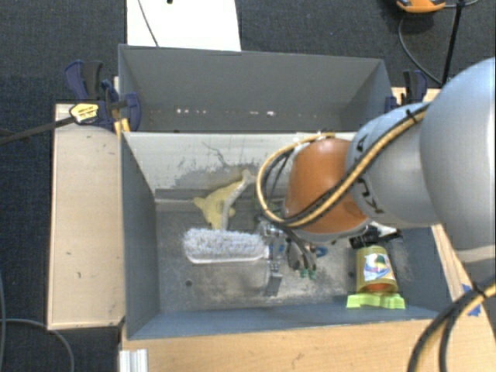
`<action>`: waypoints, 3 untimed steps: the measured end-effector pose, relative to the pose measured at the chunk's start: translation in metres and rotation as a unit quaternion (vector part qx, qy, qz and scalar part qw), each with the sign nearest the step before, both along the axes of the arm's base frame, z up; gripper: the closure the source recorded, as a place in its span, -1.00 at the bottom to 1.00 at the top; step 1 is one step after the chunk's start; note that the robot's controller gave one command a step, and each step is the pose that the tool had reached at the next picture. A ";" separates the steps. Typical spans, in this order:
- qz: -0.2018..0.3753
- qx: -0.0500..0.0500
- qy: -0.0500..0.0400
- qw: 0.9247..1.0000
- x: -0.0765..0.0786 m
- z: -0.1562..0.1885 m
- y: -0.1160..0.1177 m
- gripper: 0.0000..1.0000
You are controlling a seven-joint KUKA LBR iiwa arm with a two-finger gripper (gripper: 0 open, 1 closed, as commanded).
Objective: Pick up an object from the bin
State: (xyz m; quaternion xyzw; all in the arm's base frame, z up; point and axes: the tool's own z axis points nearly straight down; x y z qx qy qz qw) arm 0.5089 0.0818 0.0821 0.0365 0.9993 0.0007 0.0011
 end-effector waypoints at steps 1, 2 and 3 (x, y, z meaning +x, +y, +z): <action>0.082 0.000 0.000 0.997 -0.009 -0.011 0.019 1.00; 0.082 0.000 0.000 0.997 -0.009 -0.011 0.019 1.00; 0.078 -0.001 0.004 0.997 0.005 0.039 0.003 1.00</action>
Offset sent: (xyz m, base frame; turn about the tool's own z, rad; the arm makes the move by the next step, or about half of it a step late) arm 0.0000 0.0000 0.0000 0.0000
